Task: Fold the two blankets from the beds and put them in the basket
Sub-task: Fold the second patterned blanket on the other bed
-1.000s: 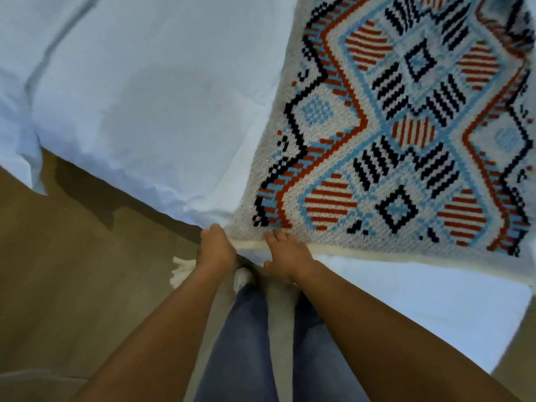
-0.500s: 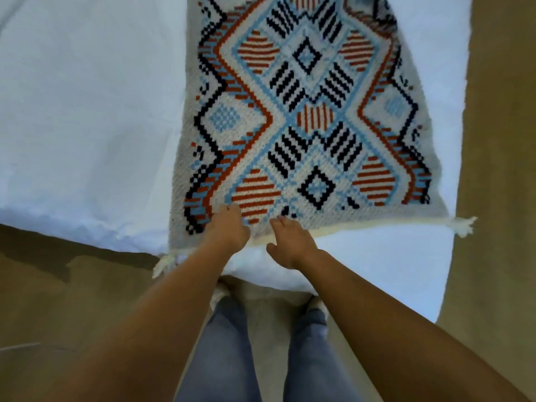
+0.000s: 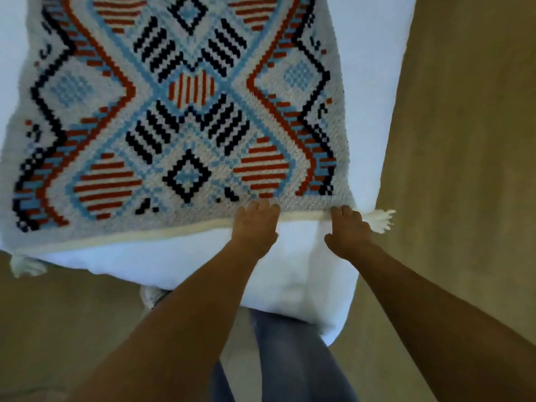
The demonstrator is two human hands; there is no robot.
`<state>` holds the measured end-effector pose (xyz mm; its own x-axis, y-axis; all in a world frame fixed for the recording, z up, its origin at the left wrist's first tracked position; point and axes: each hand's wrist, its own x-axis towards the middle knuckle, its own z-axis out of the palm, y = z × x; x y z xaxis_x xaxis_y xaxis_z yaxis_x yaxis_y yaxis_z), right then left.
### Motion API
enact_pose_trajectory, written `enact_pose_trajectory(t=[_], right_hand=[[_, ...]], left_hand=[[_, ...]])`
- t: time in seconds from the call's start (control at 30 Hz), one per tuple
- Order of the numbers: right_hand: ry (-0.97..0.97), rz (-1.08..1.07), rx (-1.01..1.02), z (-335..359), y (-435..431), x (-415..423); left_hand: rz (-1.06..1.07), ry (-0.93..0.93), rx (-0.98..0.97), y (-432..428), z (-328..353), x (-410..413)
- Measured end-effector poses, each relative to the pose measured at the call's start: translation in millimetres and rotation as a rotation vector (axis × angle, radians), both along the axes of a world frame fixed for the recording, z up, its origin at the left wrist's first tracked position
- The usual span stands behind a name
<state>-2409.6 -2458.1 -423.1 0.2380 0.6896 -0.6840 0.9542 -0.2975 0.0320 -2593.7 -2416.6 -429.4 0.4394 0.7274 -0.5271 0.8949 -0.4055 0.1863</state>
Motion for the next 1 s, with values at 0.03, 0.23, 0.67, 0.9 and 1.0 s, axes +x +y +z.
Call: enact_pose_trajectory(t=[0.03, 0.23, 0.67, 0.9, 1.0], right_hand=[[0.003, 0.030, 0.012, -7, 5, 11], [-0.047, 0.249, 0.104, -46, 23, 33], [-0.200, 0.404, -0.070, -28, -50, 55], [-0.089, 0.458, -0.076, -15, -93, 52], [-0.051, 0.451, -0.027, 6, -98, 58]], left_hand=[[0.040, 0.008, 0.018, -7, -6, 12], [0.071, 0.078, 0.142, -13, -31, 30], [-0.037, 0.032, 0.038, -70, -13, 39], [0.123, 0.071, 0.026, -130, -1, 37], [0.121, 0.096, 0.023, -138, 19, 43]])
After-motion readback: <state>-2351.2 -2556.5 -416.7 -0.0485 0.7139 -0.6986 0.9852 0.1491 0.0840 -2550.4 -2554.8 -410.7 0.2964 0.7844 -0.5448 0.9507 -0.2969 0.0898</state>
